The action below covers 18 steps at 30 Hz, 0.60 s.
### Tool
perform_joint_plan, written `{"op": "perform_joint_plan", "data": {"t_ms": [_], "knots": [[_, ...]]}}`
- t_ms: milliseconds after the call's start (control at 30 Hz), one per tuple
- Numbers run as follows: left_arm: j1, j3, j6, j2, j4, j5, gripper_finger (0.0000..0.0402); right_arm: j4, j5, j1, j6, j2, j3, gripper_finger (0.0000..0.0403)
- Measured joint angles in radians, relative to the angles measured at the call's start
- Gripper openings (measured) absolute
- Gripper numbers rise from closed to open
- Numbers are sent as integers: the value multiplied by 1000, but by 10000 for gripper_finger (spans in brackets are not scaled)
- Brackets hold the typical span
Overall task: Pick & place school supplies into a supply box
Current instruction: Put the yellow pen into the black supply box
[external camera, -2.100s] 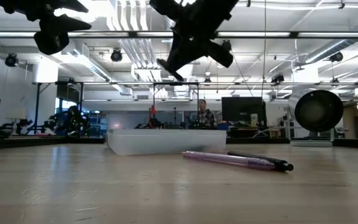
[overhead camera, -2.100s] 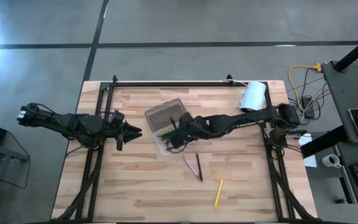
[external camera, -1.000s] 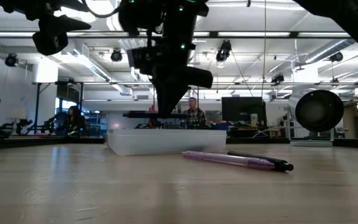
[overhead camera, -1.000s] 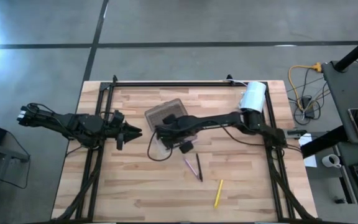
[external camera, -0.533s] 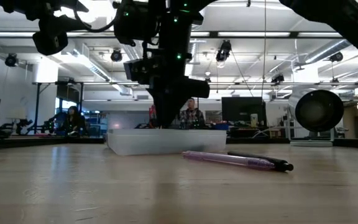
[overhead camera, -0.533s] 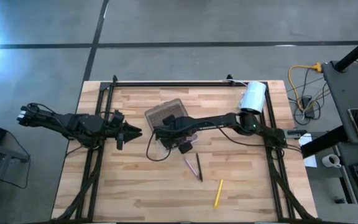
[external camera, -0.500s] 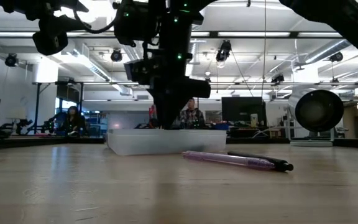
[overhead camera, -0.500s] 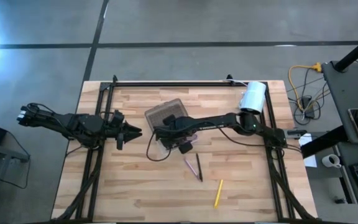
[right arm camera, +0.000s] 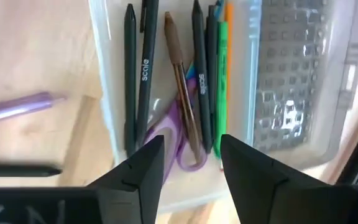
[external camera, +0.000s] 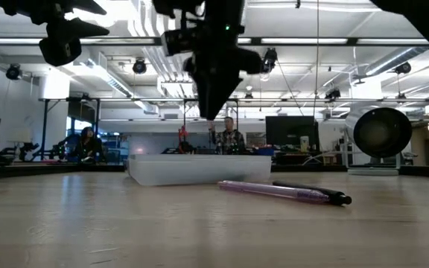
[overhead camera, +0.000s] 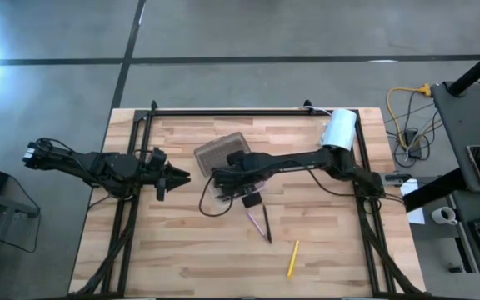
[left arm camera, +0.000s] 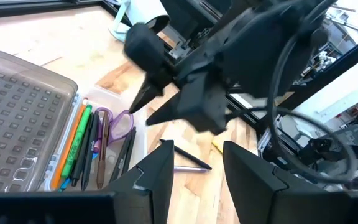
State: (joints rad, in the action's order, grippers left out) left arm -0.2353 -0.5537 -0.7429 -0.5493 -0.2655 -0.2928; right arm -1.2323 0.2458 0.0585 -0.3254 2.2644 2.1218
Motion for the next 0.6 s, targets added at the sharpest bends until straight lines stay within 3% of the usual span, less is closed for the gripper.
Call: {"op": "perform_joint_plan", "data": {"t_ms": [267, 600], "knots": [[0, 0, 0, 0, 0, 0, 122, -18, -74, 42, 192, -116, -121, 134], [0, 0, 0, -1, 0, 2, 122, 59, -125, 183, 494, -273, -467, 134]]}}
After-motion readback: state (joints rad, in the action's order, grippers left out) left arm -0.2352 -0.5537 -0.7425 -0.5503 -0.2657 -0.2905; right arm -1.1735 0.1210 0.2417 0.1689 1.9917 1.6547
